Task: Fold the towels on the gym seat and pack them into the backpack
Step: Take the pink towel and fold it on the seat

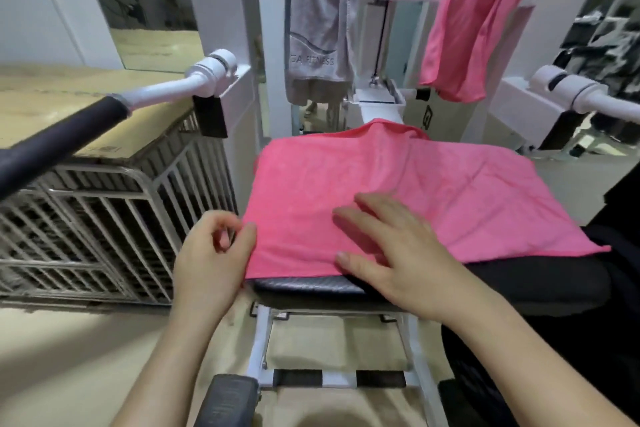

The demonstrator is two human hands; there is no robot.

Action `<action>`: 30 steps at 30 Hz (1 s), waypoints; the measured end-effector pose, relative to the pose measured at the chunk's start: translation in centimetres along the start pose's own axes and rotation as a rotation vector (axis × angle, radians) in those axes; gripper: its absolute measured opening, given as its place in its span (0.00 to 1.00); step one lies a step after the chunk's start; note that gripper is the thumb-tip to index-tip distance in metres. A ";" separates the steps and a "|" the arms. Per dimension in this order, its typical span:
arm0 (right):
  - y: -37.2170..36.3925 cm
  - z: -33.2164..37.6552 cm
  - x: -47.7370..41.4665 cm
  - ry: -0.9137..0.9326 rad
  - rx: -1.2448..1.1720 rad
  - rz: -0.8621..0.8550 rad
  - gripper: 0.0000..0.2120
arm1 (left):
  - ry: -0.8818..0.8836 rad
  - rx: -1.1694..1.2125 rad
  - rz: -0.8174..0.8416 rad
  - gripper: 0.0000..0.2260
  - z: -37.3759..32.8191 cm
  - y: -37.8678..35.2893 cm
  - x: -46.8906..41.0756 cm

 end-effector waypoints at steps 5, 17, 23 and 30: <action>-2.4 3.5 0.4 0.049 0.169 0.065 0.37 | 0.803 0.548 0.513 0.26 8.9 -6.4 5.8; -1.4 8.0 0.3 0.126 -0.042 -0.124 0.14 | 0.586 1.178 -0.100 0.16 9.5 0.0 1.2; -2.9 12.0 -0.7 0.178 -0.143 0.014 0.08 | 0.360 1.115 -0.333 0.21 7.4 7.5 -0.5; -0.3 7.3 -0.1 -0.048 -0.094 -0.201 0.13 | 0.117 0.943 -0.069 0.19 -0.3 6.3 -1.8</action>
Point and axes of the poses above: each hand's wrist, its own x-axis away from the middle knuckle, its own y-axis out of the back of the hand, z = x × y, the point moved 10 cm from there along -x, towards the middle knuckle, and after that the axes turned 3 degrees about x, right-handed, at the moved point
